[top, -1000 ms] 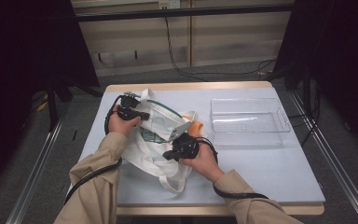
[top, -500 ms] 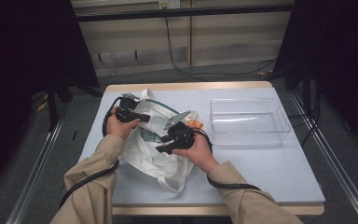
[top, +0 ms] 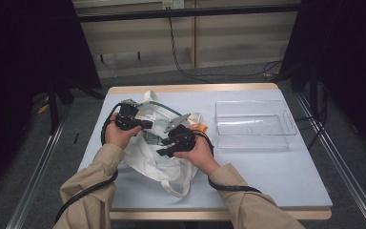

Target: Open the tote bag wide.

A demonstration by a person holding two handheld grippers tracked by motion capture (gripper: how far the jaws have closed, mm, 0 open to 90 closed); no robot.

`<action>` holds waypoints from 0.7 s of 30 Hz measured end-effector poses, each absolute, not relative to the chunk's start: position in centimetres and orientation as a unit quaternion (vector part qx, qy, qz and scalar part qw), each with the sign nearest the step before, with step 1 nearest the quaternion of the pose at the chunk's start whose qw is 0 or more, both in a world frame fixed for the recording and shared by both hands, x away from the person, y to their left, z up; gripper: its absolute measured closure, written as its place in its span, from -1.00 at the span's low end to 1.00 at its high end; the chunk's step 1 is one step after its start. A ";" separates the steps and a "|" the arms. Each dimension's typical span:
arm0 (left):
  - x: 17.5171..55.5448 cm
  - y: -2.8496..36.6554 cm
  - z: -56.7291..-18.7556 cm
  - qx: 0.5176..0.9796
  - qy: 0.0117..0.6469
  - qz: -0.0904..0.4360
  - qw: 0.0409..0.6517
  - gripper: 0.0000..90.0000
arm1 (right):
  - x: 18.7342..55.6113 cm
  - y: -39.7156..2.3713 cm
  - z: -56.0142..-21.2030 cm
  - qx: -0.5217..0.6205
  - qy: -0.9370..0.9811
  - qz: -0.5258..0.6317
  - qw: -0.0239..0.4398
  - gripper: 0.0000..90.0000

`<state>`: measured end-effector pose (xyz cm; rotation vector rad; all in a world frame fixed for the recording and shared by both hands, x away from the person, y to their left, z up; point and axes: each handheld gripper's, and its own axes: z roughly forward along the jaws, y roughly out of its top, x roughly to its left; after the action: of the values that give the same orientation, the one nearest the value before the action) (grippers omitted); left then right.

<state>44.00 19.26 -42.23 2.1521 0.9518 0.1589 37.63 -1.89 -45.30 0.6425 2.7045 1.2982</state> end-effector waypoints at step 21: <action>44.9 16.9 -44.3 0.879 0.352 0.086 0.308 0.90 | 37.2 -1.9 -45.1 0.192 0.891 0.409 0.037 0.97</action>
<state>44.94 16.92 -44.32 2.3250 0.9314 0.2275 37.20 -1.91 -45.06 0.5895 2.7369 1.2548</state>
